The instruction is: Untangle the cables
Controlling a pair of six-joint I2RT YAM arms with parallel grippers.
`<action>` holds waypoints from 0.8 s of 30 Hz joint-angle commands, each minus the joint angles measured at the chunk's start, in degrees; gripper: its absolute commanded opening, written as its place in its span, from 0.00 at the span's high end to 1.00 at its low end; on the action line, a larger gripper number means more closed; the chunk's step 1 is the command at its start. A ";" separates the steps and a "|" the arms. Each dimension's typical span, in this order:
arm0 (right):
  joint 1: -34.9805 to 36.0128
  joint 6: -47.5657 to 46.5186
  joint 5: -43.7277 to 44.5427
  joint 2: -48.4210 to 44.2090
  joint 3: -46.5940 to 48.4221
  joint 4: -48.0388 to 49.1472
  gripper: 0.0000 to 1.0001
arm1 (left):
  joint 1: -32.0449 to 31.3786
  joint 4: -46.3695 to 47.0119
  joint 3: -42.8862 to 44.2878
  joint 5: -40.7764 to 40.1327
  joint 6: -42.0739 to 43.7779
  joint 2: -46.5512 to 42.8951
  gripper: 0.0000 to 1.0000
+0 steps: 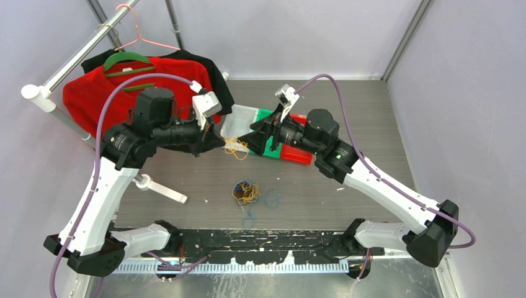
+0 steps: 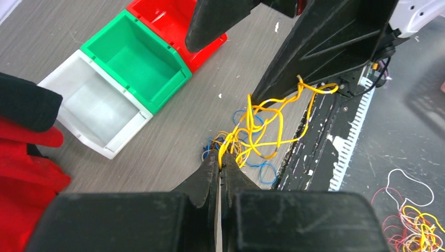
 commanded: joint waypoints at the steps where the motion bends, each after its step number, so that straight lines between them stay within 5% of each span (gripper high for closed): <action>1: 0.88 -0.33 -4.13 0.78 4.05 0.26 0.21 | -0.08 -0.20 2.66 3.95 -2.57 0.09 1.00; 13: 3.29 -0.32 -4.36 4.31 5.81 0.91 0.40 | -0.08 -1.63 3.16 5.56 -2.97 1.10 1.00; 15: 3.80 -0.30 -2.33 4.93 5.97 1.41 0.50 | -0.09 -2.21 3.43 6.20 -3.07 1.36 1.00; 18: 3.83 -0.56 4.64 3.81 4.19 2.69 0.91 | -0.04 -3.04 3.22 6.44 -2.99 1.46 1.00; 19: 3.89 -0.66 6.57 3.10 3.08 3.52 0.98 | -0.07 -3.20 3.00 6.39 -2.84 1.39 1.00; 24: 3.22 -2.19 15.24 -1.16 -1.34 4.74 0.99 | -0.08 -3.19 1.02 4.70 -1.17 0.23 1.00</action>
